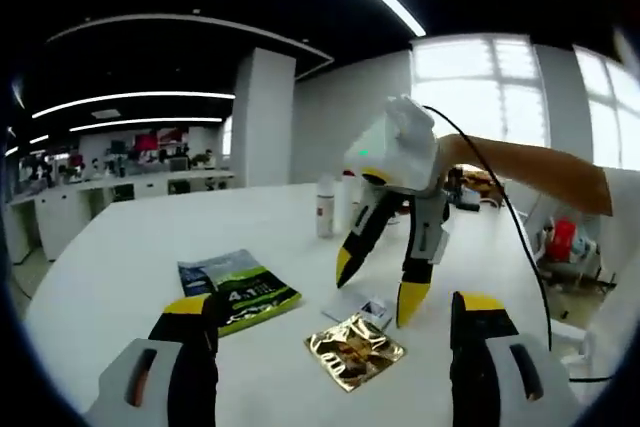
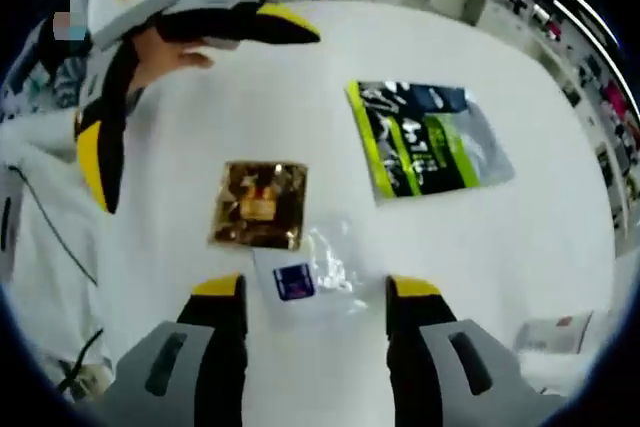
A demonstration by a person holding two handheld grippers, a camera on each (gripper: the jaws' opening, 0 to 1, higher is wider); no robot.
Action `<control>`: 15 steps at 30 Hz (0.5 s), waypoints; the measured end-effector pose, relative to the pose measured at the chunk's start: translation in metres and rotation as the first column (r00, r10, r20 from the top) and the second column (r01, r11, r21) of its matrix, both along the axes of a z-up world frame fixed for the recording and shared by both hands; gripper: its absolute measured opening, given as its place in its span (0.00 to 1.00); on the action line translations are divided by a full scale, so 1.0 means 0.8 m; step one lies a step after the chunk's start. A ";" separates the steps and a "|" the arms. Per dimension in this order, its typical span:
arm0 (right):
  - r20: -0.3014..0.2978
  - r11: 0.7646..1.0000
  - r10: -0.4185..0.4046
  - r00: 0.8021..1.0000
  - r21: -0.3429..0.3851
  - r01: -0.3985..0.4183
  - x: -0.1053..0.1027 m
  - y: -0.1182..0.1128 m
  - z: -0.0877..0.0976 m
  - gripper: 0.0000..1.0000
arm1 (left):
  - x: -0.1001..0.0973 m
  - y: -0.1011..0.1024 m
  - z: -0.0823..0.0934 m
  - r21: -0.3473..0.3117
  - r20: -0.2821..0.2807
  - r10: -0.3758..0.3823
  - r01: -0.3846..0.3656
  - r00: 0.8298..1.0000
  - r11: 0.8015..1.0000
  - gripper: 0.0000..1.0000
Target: Arrange the skincare products in the storage area until every visible bottle or jar stands upright without overlapping.
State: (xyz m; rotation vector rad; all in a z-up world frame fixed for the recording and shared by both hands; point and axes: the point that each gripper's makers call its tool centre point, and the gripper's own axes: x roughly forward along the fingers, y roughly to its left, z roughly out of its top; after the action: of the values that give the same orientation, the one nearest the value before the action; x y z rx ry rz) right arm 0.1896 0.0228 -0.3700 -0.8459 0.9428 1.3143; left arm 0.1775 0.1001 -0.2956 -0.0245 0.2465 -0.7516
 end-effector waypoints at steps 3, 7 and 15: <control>0.044 1.000 0.028 0.999 -0.010 -0.028 0.012 -0.001 0.007 0.45 | 0.001 -0.002 -0.007 0.001 -0.007 0.006 -0.006 1.000 1.000 1.00; 0.045 1.000 0.007 0.999 0.009 -0.008 0.010 0.001 0.008 0.39 | -0.001 -0.005 -0.010 0.005 -0.005 0.005 -0.005 1.000 1.000 0.97; 0.240 0.996 0.006 0.971 0.089 -0.028 0.029 0.002 0.042 0.39 | -0.002 0.001 0.004 -0.030 0.037 0.042 -0.041 0.998 0.999 0.92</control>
State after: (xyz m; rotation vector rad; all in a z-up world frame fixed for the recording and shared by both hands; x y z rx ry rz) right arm 0.2125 0.0243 -0.3367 -0.9196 0.6820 1.2288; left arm 0.1762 0.1007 -0.2922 -0.0432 0.1980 -0.7140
